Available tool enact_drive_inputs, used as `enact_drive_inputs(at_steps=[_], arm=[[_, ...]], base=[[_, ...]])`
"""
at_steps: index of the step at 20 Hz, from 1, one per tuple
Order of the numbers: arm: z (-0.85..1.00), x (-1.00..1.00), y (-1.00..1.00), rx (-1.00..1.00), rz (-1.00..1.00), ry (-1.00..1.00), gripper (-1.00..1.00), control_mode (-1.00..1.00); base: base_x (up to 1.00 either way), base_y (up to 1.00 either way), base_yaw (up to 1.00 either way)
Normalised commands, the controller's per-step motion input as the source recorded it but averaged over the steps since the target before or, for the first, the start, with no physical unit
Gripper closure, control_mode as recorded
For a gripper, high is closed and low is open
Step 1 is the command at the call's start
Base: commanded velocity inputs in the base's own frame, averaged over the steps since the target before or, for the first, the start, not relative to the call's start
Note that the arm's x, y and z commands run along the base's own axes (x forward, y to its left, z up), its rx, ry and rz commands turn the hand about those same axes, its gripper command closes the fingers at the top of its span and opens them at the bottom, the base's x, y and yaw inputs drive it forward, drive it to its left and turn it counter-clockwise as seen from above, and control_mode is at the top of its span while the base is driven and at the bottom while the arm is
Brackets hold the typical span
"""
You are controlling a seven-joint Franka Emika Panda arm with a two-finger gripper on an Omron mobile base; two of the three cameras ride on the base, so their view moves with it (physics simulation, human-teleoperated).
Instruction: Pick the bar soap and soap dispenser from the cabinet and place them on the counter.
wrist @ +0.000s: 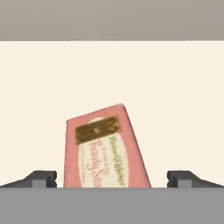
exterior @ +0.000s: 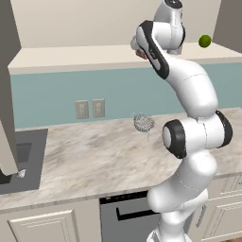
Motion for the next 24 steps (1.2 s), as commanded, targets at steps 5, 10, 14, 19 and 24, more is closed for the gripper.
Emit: enact_drive_inputs(at_steps=[5,10,14,19,24], arm=[[-0.19,-0.07,0.12,0.0,-0.01,0.08,-1.0,-1.0],[-0.19,0.0,0.16,0.0,-0.02,0.11,1.0,-1.0],[-0.07,0.02,0.01,0.0,0.0,0.06,1.0,-1.0],[0.03,0.03,0.0,-0.01,0.0,0.04,1.0,-1.0],[0.26,-0.13,0.02,0.0,0.0,0.01,1.0,-1.0]], base=[[0.0,0.0,0.0],[0.0,0.0,0.0],[0.0,0.0,0.0],[0.0,0.0,0.0],[0.0,0.0,0.0]])
